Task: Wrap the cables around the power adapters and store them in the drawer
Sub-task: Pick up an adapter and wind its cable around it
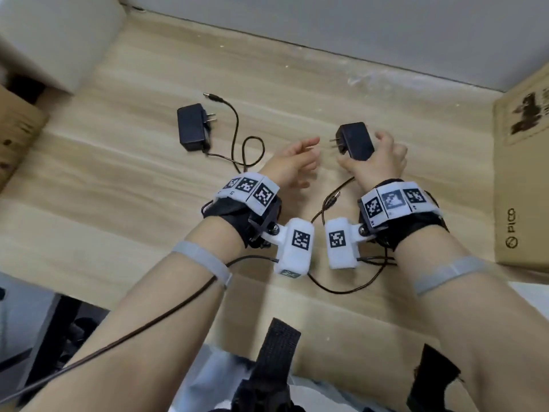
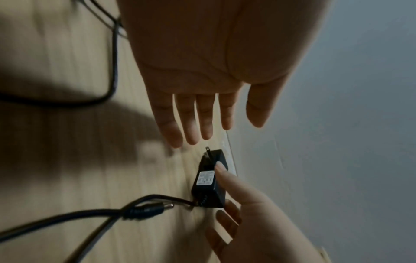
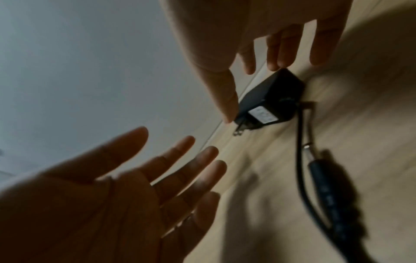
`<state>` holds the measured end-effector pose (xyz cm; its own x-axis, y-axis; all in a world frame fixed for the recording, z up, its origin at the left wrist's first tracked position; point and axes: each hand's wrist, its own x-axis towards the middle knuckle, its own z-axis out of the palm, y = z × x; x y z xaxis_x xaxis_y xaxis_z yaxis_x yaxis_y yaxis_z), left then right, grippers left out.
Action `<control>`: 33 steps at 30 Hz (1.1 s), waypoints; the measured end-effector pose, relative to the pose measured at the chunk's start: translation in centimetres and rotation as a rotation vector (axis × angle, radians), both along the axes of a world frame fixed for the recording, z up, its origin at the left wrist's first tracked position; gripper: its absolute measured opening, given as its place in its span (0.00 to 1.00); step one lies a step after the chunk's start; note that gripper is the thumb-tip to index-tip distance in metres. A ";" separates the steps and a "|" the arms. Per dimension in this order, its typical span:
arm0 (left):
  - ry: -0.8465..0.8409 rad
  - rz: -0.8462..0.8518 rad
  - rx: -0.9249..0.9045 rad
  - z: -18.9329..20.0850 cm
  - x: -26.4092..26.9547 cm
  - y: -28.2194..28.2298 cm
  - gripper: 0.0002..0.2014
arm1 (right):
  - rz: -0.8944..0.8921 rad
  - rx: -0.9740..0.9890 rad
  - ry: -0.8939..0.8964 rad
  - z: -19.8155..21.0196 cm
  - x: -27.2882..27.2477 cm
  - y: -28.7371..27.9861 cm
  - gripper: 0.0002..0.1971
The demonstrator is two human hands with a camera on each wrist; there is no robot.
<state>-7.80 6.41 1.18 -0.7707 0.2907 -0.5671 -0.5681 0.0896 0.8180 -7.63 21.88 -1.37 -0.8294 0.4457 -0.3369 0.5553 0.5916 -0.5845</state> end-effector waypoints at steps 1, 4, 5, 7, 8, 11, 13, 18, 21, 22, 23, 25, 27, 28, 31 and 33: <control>-0.035 0.007 0.009 -0.3 -0.7 0.8 0.20 | 0.012 0.010 -0.068 -0.6 -0.3 0.5 0.40; -0.133 0.065 0.065 -1.4 -2.2 2.7 0.23 | 0.065 0.034 -0.097 -2.4 -1.1 1.3 0.33; -0.161 0.092 0.089 -1.6 -2.5 3.2 0.25 | 0.096 0.036 -0.090 -2.6 -1.3 1.6 0.31; -0.195 0.140 0.092 -2.0 -2.8 3.5 0.27 | 0.174 0.002 -0.084 -2.7 -1.4 2.0 0.28; -0.206 0.155 0.090 -2.2 -2.8 3.5 0.28 | 0.197 -0.052 -0.063 -2.6 -1.4 2.2 0.29; -0.218 0.101 0.088 -1.8 -2.5 2.5 0.21 | 0.212 -0.350 0.057 -1.9 -1.0 2.0 0.32; -0.189 0.018 0.054 -1.0 -2.0 1.6 0.13 | 0.258 -0.468 0.133 -1.0 -0.3 1.3 0.33; -0.055 -0.023 -0.074 1.5 -0.3 -1.2 0.10 | 0.422 -0.531 0.275 2.7 1.7 -1.4 0.35; -0.025 -0.036 -0.086 3.1 1.2 -3.4 0.08 | 0.444 -0.513 0.309 5.3 3.1 -2.5 0.34; -0.022 -0.034 -0.069 3.6 1.8 -4.0 0.09 | 0.450 -0.503 0.327 6.0 3.6 -2.9 0.34; -0.021 -0.025 -0.040 3.9 2.3 -4.6 0.11 | 0.447 -0.507 0.348 6.7 4.1 -3.2 0.34; -0.029 0.019 0.041 4.6 3.3 -5.7 0.14 | 0.406 -0.557 0.390 7.8 5.2 -3.8 0.31; -0.065 0.093 0.169 5.4 4.5 -6.4 0.09 | 0.314 -0.641 0.453 8.7 6.2 -4.4 0.25; -0.093 0.149 0.246 5.8 5.1 -6.7 0.07 | 0.259 -0.688 0.491 9.1 6.7 -4.7 0.21; -0.160 0.283 0.476 6.7 6.8 -7.5 0.11 | 0.122 -0.781 0.585 9.5 8.2 -6.0 0.14; -0.164 0.305 0.536 6.8 7.7 -7.9 0.13 | 0.066 -0.805 0.611 9.3 9.1 -7.1 0.14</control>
<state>-0.09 -1.44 7.98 -0.7790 0.3484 -0.5214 -0.6253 -0.4934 0.6046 1.50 14.83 7.93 -0.9751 0.2204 -0.0264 0.0078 -0.0851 -0.9963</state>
